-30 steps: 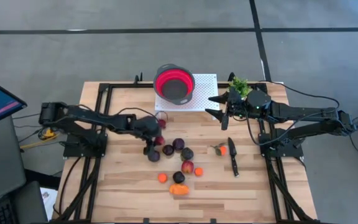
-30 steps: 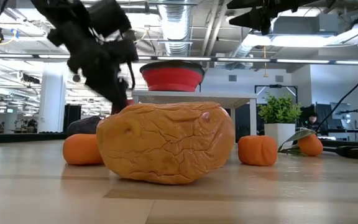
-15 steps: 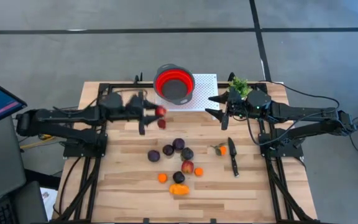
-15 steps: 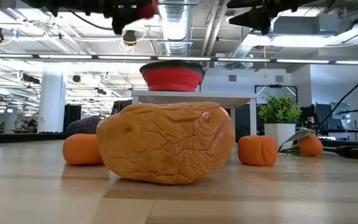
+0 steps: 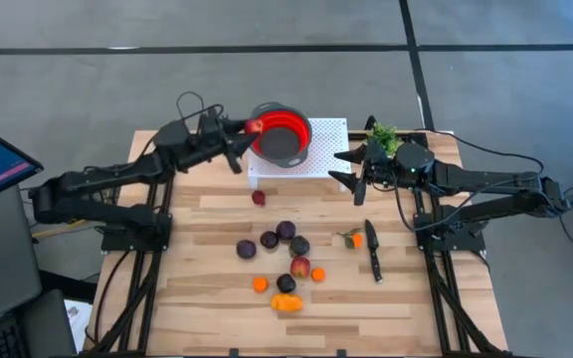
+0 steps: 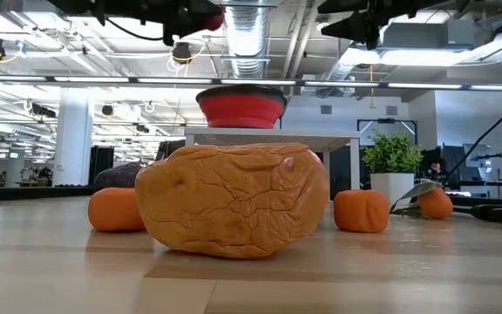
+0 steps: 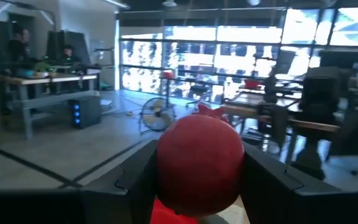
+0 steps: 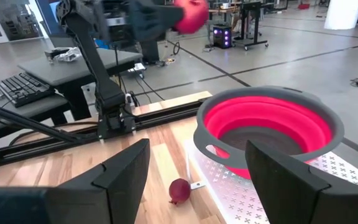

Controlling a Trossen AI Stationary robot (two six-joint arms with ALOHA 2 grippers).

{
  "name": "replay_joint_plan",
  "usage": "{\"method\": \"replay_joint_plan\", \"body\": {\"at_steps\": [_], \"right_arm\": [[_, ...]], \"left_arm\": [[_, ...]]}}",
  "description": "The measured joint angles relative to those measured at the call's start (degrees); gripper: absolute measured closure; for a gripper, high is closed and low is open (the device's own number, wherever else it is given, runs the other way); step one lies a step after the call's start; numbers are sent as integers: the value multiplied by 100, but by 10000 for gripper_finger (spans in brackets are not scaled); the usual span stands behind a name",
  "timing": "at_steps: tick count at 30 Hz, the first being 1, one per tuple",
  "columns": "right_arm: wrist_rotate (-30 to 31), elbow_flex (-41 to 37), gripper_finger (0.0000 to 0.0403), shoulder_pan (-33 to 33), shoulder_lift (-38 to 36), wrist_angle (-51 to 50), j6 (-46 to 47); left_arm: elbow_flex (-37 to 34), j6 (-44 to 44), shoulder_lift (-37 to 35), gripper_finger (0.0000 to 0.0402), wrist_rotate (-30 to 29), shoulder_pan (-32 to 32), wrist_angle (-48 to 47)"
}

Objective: Pick & Place Fruit
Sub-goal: Put the bottom pomegranate into the strainer bowl on the shelf

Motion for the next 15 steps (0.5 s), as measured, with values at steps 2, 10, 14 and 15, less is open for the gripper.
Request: {"method": "replay_joint_plan", "body": {"at_steps": [2, 10, 14, 15], "right_arm": [[-2, 0, 143, 0, 0, 0, 1], [-2, 0, 143, 0, -1, -18, 1], [-2, 0, 143, 0, 0, -18, 0], [-2, 0, 143, 0, 0, -18, 0]], "left_arm": [[164, 0, 204, 220, 0, 109, 2], [817, -4, 941, 220, 310, 569, -32], [1127, -37, 1226, 220, 456, 789, -305], [1211, -39, 1301, 220, 460, 841, -442]]}}
